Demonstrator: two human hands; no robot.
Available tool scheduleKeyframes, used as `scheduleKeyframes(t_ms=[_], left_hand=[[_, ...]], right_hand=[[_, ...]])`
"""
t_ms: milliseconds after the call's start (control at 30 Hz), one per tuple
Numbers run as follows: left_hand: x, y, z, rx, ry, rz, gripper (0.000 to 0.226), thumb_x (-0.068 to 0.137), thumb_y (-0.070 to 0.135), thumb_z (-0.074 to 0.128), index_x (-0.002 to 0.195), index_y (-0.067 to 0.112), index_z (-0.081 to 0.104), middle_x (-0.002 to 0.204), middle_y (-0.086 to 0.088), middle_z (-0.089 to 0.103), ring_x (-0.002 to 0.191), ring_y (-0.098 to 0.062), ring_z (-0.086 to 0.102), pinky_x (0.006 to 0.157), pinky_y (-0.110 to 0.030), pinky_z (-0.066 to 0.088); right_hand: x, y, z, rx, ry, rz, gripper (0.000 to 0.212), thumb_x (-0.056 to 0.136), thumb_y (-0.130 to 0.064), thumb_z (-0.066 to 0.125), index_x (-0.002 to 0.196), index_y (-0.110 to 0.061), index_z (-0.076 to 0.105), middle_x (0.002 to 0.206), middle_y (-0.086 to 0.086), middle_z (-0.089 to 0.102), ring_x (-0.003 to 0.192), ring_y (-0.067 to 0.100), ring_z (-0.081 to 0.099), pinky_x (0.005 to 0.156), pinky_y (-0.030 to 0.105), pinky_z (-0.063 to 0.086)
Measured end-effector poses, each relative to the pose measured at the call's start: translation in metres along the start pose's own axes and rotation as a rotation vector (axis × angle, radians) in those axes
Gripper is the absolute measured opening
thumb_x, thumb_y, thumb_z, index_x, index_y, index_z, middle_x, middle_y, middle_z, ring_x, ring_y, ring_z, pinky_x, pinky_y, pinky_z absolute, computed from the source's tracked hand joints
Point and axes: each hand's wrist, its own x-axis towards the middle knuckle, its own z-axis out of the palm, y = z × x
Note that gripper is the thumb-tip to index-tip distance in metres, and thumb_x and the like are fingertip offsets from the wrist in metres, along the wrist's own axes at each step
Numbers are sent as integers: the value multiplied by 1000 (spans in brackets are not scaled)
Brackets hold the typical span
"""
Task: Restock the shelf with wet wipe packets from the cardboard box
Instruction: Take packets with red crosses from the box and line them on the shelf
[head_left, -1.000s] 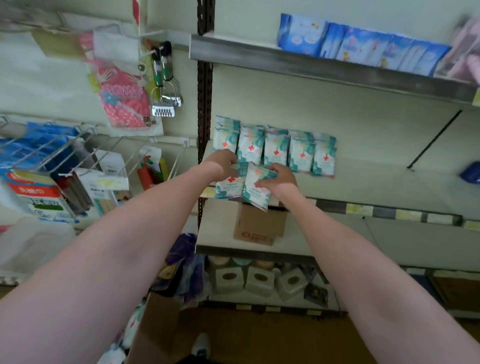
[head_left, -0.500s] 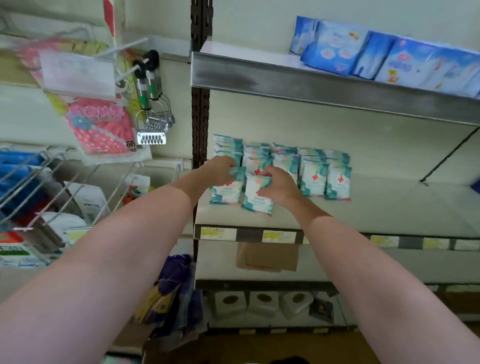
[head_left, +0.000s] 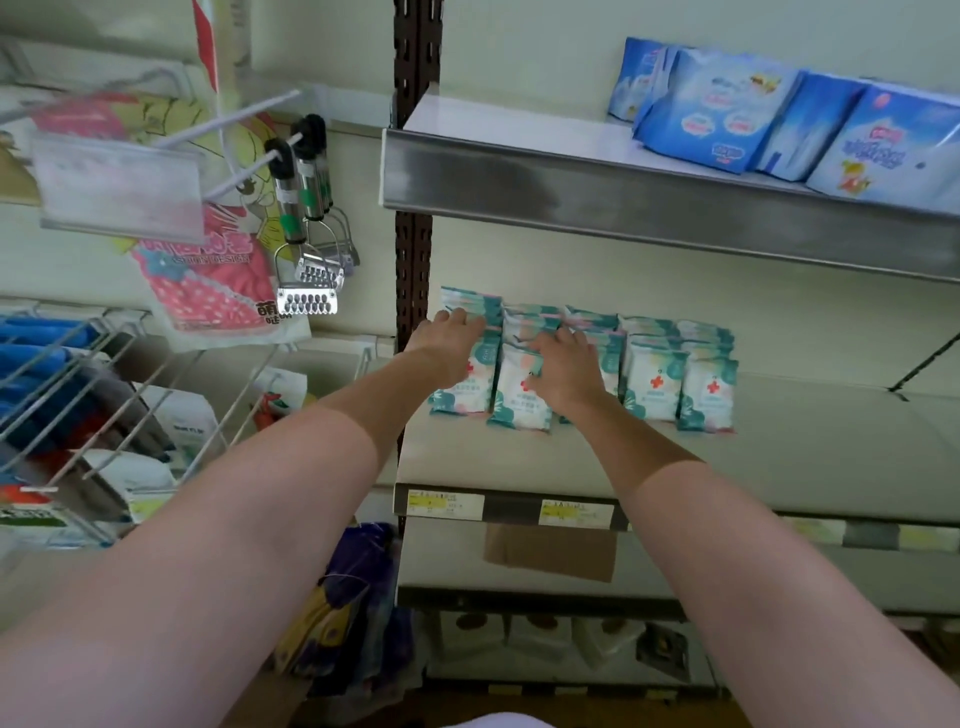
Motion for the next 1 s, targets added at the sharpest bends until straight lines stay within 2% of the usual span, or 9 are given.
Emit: scheduleKeyframes(t_ms=[167,400,600,900,1000], left_hand=[[1,1,7,65,51,9,59,88,24,68,139,19,39,137,-9,41,127,-28,39,105,-42,38],[-8,2,4,86,72,26,56,89,30,67,138,20,40,137,-9,40,127,-29,37,105,-43,38],[-29,7,0,160,161,-1,53,89,19,64,137,20,43,133,-10,45,119,-29,43,99,-42,40],[-97,46,-3,128,83,-108,45,92,21,54,136,19,43,129,-9,51,121,-30,45,97,-41,39],[-130,64,-1,101,48,-150,43,91,20,51,134,18,43,129,-10,52,120,-30,47,94,-41,39]], right_hand=[[0,3,4,30,4,38,55,87,-32,72,136,-20,49,140,10,47,132,32,38,109,43,33],[-8,-4,4,-22,64,33,57,88,-30,70,138,-17,44,142,11,40,134,32,34,112,45,29],[-31,-5,4,48,97,-28,49,88,-23,68,133,-19,48,134,9,44,126,29,38,107,42,34],[-88,-4,2,136,14,-169,30,89,-22,66,116,-17,55,120,6,51,114,26,49,92,37,42],[-114,-4,-1,178,-8,-219,28,90,-19,62,116,-15,55,120,6,51,112,27,48,86,35,40]])
